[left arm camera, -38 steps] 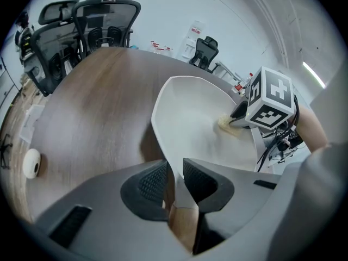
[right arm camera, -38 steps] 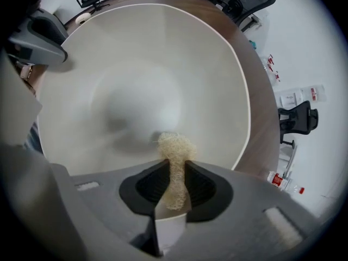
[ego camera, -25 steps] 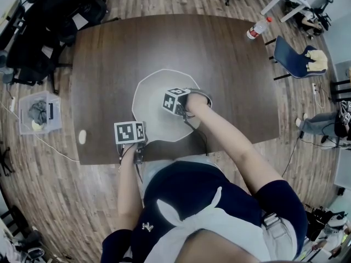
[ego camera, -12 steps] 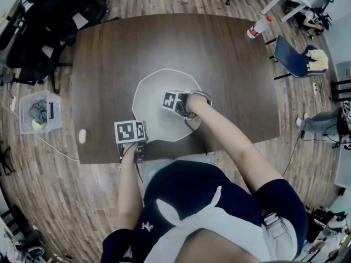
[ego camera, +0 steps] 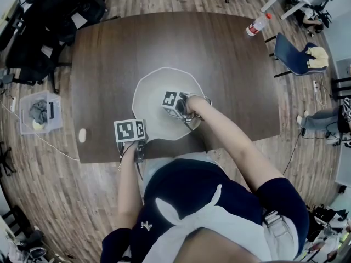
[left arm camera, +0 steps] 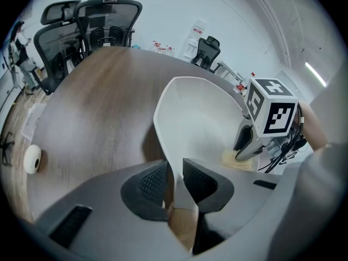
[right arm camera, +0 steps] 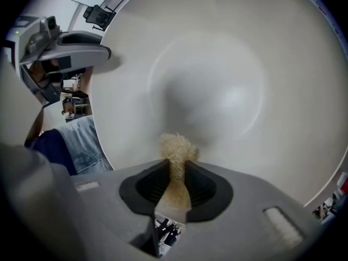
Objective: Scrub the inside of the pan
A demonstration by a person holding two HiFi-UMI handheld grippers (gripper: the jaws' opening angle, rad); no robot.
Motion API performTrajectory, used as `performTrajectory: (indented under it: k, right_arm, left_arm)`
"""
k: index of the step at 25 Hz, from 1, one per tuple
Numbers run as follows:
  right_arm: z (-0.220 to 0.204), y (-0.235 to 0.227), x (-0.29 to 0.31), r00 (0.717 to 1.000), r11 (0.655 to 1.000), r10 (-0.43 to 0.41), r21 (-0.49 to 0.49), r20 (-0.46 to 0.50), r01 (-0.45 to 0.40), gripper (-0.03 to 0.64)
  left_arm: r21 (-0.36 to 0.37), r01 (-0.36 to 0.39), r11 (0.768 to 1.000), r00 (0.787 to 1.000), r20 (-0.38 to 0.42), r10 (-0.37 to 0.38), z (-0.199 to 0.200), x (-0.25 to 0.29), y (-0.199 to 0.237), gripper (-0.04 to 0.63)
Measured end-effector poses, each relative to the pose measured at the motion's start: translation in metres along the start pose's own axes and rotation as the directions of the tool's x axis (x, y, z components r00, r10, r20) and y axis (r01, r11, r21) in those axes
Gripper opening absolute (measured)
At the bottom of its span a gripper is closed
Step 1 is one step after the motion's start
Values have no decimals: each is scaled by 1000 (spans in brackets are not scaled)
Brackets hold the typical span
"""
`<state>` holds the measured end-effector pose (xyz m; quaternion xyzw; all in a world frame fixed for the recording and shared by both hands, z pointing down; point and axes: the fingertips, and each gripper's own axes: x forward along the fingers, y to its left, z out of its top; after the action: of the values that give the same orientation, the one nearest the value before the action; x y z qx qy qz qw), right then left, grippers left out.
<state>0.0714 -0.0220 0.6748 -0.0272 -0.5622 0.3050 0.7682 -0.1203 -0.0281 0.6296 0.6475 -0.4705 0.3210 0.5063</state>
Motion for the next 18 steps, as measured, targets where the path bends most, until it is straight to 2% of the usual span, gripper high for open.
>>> performTrajectory:
  k: [4,13,15,18]
  right_arm:
    - [4,10,3,997,997,76,4,26,-76,81]
    - [8,27,6,986,987,156,-41,65,-153,81]
    - [13,36,6,974,978,206,-56,92,-201,81]
    - [26,60,2,936,948,316,-84,154,-306,81]
  left_arm:
    - [4,1,1000,1000,-2,-1,0,0,2,86]
    - [2,-1,1000,1000,-5,1,1,1,-1,86]
    - [3,-2,1000,1000,-4,2,1,2,-1,86]
    - [8,-2,1000,1000,-7,2,2,1,-1,87]
